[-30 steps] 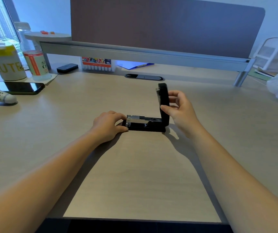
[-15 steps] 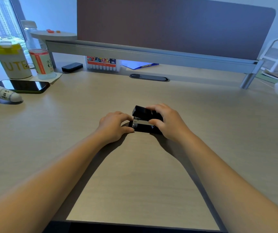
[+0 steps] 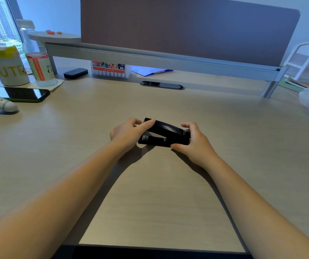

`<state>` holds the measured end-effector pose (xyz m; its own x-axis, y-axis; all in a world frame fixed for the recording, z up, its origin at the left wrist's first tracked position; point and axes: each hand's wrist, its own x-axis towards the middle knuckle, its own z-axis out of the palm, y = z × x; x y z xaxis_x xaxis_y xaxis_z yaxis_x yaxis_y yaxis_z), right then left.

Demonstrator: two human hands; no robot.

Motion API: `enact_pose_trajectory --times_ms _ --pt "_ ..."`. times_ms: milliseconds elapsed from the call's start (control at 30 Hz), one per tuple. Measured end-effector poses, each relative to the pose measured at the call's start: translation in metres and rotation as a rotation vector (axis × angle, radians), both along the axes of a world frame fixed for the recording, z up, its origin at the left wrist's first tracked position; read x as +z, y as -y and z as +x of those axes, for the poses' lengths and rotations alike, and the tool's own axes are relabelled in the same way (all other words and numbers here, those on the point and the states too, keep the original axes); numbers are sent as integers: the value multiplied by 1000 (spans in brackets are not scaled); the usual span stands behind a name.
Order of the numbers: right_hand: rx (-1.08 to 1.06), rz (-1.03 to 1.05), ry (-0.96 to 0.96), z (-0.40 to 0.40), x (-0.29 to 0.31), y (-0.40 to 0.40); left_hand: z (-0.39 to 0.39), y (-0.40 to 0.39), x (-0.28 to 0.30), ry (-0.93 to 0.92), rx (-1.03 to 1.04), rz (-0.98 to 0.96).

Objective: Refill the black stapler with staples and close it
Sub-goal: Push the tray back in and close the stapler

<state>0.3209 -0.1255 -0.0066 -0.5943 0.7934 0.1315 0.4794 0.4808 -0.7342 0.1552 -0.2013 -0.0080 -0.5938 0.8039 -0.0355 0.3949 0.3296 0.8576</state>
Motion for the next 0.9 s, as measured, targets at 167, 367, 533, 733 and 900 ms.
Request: enact_pose_trajectory --times_ms 167,367,533,733,900 --pt "-41 30 -4 -1 -4 -3 -5 0 -3 24 -16 23" --pt "-54 18 3 -2 -6 -4 -7 -1 -6 -28 -64 17" --pt "-106 61 74 2 -8 -7 -8 3 -3 -31 -133 29" --pt "-139 120 203 7 -8 -8 -24 10 -8 -349 -252 -110" --pt "-157 159 224 3 -9 -11 -23 5 -8 -452 -224 -78"
